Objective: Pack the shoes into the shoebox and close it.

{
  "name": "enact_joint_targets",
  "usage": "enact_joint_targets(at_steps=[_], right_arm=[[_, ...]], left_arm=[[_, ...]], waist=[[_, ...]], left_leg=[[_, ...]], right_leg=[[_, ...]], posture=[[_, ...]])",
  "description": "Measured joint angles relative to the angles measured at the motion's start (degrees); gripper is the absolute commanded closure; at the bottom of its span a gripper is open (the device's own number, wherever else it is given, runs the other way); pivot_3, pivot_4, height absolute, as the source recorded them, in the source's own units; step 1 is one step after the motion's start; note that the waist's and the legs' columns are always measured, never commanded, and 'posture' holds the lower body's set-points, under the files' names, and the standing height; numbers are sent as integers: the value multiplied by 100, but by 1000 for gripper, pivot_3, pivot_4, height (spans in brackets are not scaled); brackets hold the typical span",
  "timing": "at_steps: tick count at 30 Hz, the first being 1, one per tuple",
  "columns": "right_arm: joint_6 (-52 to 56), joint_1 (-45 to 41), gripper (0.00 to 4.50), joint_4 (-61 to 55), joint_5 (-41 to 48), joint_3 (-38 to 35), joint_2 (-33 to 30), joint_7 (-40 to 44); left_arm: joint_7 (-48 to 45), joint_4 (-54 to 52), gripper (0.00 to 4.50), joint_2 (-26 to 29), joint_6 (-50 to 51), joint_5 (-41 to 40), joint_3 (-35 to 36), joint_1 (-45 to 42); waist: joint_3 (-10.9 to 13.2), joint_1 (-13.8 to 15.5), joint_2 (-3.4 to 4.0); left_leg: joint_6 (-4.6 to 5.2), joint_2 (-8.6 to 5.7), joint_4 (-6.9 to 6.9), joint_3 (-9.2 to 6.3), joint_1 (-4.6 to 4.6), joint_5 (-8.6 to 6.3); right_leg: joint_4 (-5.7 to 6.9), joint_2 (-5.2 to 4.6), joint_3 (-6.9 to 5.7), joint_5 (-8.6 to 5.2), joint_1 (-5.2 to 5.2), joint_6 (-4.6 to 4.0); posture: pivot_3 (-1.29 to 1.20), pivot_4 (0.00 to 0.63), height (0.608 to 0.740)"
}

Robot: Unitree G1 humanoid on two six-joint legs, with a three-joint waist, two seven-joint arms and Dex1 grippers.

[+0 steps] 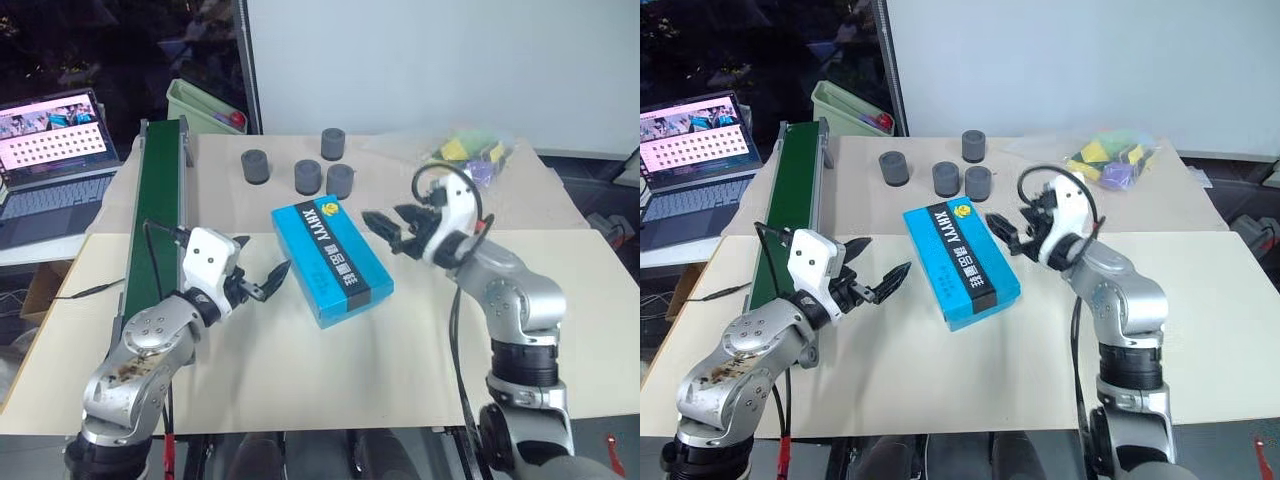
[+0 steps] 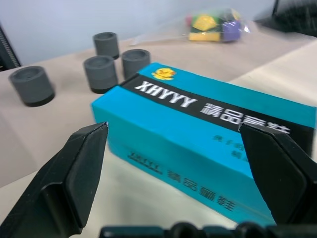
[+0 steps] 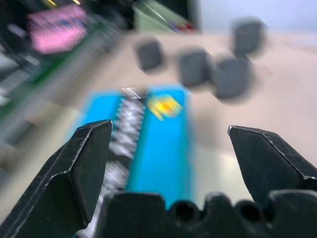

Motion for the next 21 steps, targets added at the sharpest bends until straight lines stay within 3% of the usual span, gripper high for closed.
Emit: enact_joint_targets(at_steps=[4, 21], right_arm=[[-496, 371, 53, 6, -450, 106, -381, -38], [-1150, 620, 53, 421, -1110, 184, -454, -426]], left_arm=[[60, 348, 0, -118, -386, 206, 8, -14], [528, 1656, 0, -344, -972, 708, 437, -384]], waist=[[0, -4, 0], [0, 9, 0]], left_leg=[[0, 1, 0, 1, 3, 0], [0, 1, 1, 1, 2, 0]], right_leg=[[0, 2, 0, 0, 2, 0], [0, 1, 1, 0, 3, 0]], posture=[[0, 150, 729], [0, 150, 729]])
